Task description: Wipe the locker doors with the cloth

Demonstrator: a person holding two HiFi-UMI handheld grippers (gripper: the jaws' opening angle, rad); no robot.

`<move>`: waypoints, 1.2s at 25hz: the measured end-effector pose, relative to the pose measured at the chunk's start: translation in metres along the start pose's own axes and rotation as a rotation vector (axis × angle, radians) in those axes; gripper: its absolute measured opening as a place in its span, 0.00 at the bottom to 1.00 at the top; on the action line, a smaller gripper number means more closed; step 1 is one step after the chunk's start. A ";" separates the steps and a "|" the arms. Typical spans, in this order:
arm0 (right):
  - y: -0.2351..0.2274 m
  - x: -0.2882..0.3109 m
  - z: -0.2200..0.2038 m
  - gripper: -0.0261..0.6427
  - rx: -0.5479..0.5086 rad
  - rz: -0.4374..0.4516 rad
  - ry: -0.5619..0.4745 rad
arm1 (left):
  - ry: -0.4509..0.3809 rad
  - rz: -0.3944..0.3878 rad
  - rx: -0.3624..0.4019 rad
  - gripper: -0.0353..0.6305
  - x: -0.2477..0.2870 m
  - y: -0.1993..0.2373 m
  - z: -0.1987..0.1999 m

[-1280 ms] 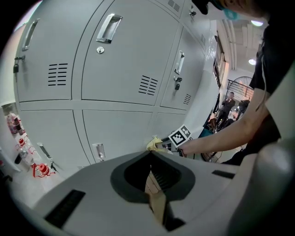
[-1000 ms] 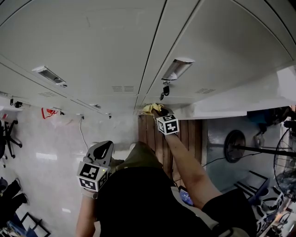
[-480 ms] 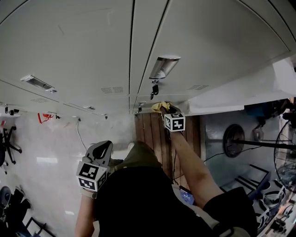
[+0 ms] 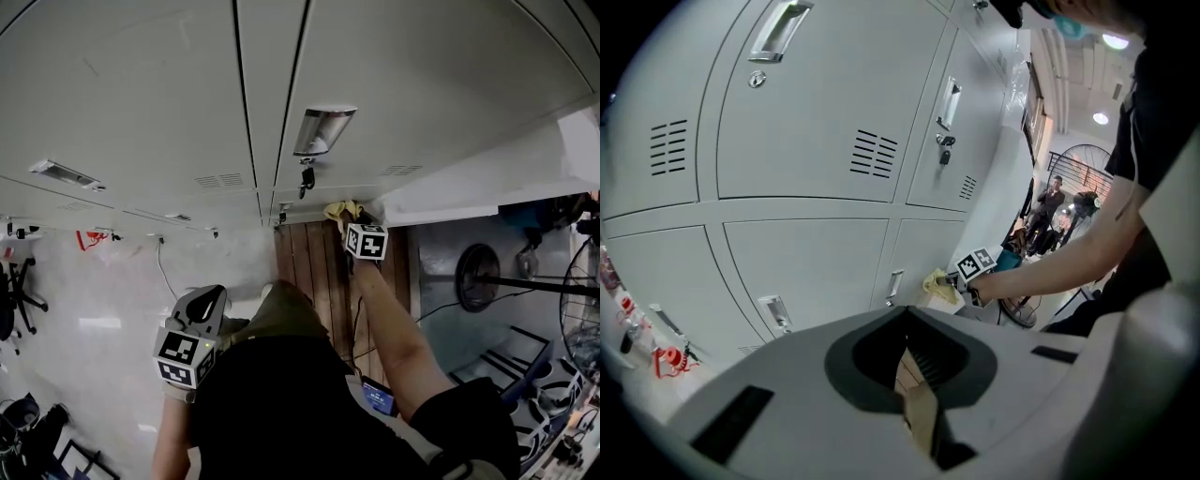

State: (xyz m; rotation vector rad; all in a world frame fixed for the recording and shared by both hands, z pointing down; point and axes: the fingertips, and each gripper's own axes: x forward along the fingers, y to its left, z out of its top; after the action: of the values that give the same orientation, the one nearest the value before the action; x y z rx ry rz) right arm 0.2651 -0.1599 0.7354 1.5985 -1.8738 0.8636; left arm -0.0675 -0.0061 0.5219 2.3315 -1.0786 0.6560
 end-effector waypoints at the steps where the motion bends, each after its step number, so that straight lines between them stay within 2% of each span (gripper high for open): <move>1: -0.002 0.002 -0.002 0.21 -0.001 -0.003 0.005 | 0.001 0.003 -0.002 0.06 -0.001 0.000 -0.001; 12: 0.013 0.027 -0.023 0.21 -0.006 0.022 0.049 | 0.003 0.036 -0.021 0.06 -0.010 0.006 -0.012; 30: 0.115 0.063 -0.035 0.21 -0.045 0.218 0.089 | 0.010 0.121 -0.066 0.06 -0.030 0.026 -0.029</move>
State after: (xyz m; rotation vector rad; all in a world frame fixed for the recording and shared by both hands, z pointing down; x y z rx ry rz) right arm 0.1410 -0.1631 0.7901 1.3245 -2.0139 0.9601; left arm -0.1115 0.0135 0.5315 2.2180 -1.2256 0.6651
